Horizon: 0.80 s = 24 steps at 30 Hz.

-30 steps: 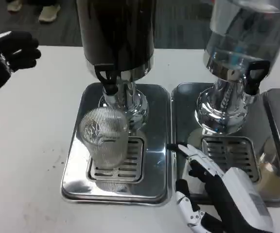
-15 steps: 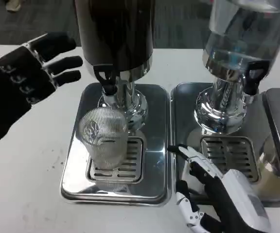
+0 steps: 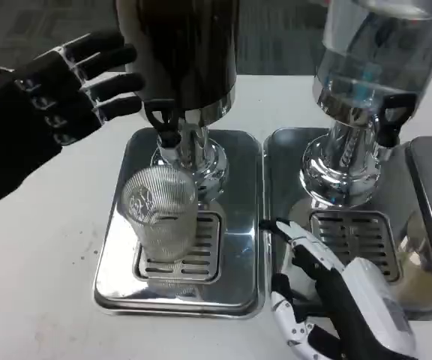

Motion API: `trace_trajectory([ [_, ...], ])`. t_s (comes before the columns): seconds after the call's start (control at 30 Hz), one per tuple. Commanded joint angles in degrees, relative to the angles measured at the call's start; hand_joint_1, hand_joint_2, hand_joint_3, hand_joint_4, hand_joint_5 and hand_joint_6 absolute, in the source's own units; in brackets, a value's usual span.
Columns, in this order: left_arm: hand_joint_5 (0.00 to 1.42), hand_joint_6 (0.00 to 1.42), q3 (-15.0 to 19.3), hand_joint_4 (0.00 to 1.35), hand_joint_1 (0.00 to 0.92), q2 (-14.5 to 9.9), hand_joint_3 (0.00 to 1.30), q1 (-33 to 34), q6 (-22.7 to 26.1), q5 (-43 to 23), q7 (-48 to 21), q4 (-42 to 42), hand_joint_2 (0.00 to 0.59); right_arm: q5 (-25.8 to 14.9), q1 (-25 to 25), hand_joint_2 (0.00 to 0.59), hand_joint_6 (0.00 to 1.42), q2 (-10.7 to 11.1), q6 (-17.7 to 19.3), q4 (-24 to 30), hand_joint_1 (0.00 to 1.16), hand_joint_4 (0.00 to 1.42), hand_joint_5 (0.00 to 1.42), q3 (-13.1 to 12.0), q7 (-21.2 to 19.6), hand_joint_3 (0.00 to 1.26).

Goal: Grasp the cup under the faucet to collect the drink, then remove the cup.

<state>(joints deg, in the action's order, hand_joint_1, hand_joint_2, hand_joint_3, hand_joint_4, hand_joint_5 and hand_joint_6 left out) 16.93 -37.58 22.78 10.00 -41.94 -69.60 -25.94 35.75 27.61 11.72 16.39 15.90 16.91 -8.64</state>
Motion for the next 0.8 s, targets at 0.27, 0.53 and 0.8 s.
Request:
trace_trajectory([
  [0.27, 0.12, 0.11, -2.65, 0.08, 0.000, 2.20, 0.19, 5.13, 2.44, 4.30, -3.50, -3.10, 0.050, -0.56, 0.11, 0.585, 0.27, -0.83, 0.40, -1.21, 0.48, 0.11, 0.10, 0.08, -1.62, 0.17],
  [0.53, 0.12, 0.10, -3.88, 0.08, 0.000, 4.09, 0.20, 6.51, 2.39, 6.67, -3.88, -2.45, 0.051, -1.11, 0.03, 0.585, 0.27, -0.95, 0.46, -1.50, 0.48, 0.11, 0.10, -0.04, -1.64, 0.18],
  [0.8, 0.12, 0.09, -5.64, 0.08, 0.000, 5.61, 0.20, 8.09, -0.78, 10.28, -3.97, -3.14, 0.051, -1.34, 0.21, 0.585, 0.27, -1.03, 0.58, -1.75, 0.48, 0.11, 0.11, 0.05, -2.06, 0.18],
])
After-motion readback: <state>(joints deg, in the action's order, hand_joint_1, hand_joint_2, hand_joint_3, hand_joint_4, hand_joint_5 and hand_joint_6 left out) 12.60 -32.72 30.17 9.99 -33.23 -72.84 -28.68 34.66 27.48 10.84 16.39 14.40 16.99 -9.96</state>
